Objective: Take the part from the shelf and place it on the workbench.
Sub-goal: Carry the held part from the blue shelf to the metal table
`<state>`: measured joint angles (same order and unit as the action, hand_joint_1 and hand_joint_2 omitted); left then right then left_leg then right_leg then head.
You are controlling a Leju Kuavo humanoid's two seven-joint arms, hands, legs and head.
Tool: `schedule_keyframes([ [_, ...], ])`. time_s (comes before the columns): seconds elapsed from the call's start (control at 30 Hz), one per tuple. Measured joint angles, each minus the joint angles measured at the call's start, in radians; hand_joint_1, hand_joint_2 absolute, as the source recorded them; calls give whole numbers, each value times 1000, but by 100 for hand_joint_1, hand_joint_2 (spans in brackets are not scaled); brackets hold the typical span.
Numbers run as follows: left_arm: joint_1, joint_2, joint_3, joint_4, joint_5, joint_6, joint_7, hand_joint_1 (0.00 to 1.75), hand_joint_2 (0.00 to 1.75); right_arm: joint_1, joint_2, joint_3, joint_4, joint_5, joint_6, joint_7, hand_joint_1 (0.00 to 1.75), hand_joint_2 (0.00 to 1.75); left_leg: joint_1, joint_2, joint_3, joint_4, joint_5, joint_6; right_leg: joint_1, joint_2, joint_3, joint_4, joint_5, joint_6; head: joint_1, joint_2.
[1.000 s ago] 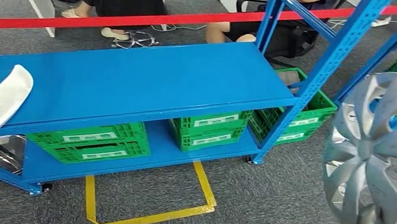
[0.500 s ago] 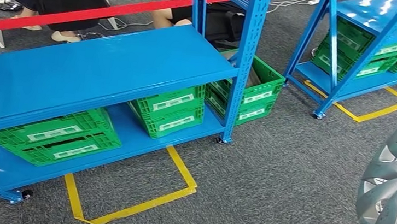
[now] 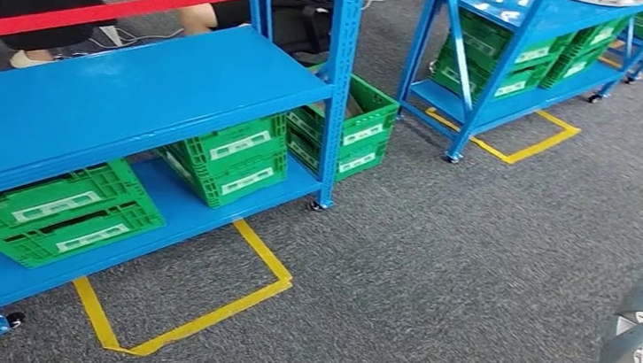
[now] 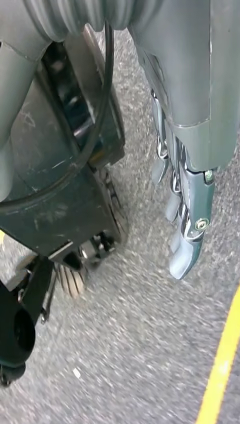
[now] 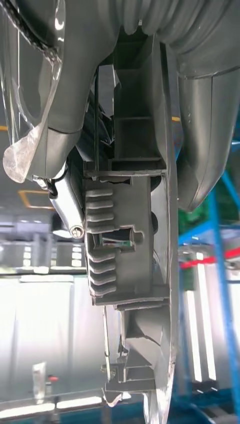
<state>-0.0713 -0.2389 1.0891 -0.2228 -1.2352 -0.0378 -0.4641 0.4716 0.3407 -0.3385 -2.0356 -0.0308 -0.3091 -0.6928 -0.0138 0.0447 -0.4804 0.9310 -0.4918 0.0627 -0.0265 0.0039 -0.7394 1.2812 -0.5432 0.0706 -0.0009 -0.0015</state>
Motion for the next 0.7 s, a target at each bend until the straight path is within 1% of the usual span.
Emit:
schedule_keyframes([
  [0.03,0,0,0,0,0,0,-1,0,175,1,0,0,0,0,-4,0,175,175,0,16,-15,3,9,-3,-2,-3,10,28,34,5,0,0],
  [0.07,0,0,0,0,0,-1,-3,0,175,1,0,-1,0,1,-8,0,175,175,0,31,-28,7,16,-7,-5,-10,40,16,69,8,0,0],
  [0.1,-1,0,0,0,0,-1,-4,0,175,1,0,-1,0,1,-13,0,175,175,0,43,-37,13,21,-11,-6,-26,93,-37,85,10,0,0],
  [0.13,-1,0,0,0,0,-1,-5,0,175,0,0,-1,-1,1,-18,0,175,175,-1,54,-46,23,23,-17,-7,-48,166,-121,77,10,1,0],
  [0.17,-2,0,0,0,0,0,-6,0,175,-1,0,-1,-2,1,-24,0,175,175,-3,64,-52,35,24,-22,-6,-66,231,-206,51,7,0,0],
  [0.2,-4,1,0,0,0,0,-7,0,175,-1,0,-1,-4,2,-30,0,175,175,-5,73,-58,47,25,-27,-5,-79,276,-273,20,2,1,0],
  [0.23,-6,0,0,0,-1,0,-8,0,175,-1,0,-1,-6,4,-34,0,175,175,-6,83,-66,58,26,-32,-3,-77,296,-311,-2,-7,0,0],
  [0.27,-7,0,0,0,-1,0,-8,0,175,0,0,-1,-8,5,-37,0,175,175,-5,91,-71,64,28,-37,-2,-68,292,-321,-13,-17,0,0],
  [0.3,-8,-1,0,0,-1,0,-9,0,175,3,0,-1,-10,6,-42,-1,175,175,-2,82,-77,73,22,-44,-3,-59,285,-323,-14,-27,0,0],
  [0.33,-7,-1,0,0,-2,0,-9,0,175,5,1,-2,-12,8,-47,-1,175,175,1,60,-84,91,5,-51,-3,-49,279,-322,-11,-36,-1,0],
  [0.37,-6,-1,0,0,-2,0,-10,0,175,5,2,-2,-13,10,-53,0,175,175,5,29,-97,128,-25,-57,-3,-41,274,-322,-6,-44,-1,0],
  [0.4,-4,-1,0,0,-2,0,-10,0,175,5,3,-2,-15,12,-59,0,175,175,8,-4,-117,185,-63,-62,-2,-32,269,-322,-2,-49,-1,0],
  [0.43,-2,-1,0,0,-2,0,-11,0,175,4,4,-2,-16,15,-65,0,175,175,9,-23,-142,257,-102,-63,0,-21,264,-322,2,-54,-1,0],
  [0.47,0,0,0,0,-2,-1,-11,0,175,3,5,-2,-17,18,-70,0,175,175,9,-31,-164,321,-128,-63,3,-9,261,-322,6,-57,-1,0],
  [0.5,1,0,0,0,-2,-1,-12,0,175,4,5,-2,-17,21,-74,0,175,175,9,-34,-174,359,-135,-61,6,4,261,-321,9,-59,-1,0],
  [0.53,1,1,0,0,-2,-1,-13,0,175,4,6,-2,-17,23,-77,0,175,175,9,-35,-169,359,-121,-58,8,17,262,-320,11,-60,-1,0],
  [0.57,1,1,0,0,-2,-1,-13,0,175,4,6,-2,-18,24,-78,0,175,175,8,-40,-147,317,-87,-53,10,30,265,-319,12,-60,-1,0],
  [0.6,1,1,0,0,-2,-2,-13,0,175,4,6,-2,-19,25,-79,0,175,175,8,-54,-115,248,-44,-46,11,43,268,-318,12,-60,-1,0],
  [0.63,2,1,0,0,-2,-2,-13,0,175,4,6,-2,-21,26,-80,0,175,175,9,-76,-85,185,-13,-38,12,55,264,-317,12,-59,1,0],
  [0.67,2,1,0,0,-2,-2,-14,0,175,2,7,-2,-23,26,-80,0,175,175,9,-97,-62,135,10,-33,11,68,261,-316,12,-56,3,0],
  [0.7,3,2,0,0,-2,-2,-14,0,175,0,7,-2,-25,27,-81,-1,175,175,8,-112,-51,107,18,-30,9,80,257,-315,13,-52,3,0],
])
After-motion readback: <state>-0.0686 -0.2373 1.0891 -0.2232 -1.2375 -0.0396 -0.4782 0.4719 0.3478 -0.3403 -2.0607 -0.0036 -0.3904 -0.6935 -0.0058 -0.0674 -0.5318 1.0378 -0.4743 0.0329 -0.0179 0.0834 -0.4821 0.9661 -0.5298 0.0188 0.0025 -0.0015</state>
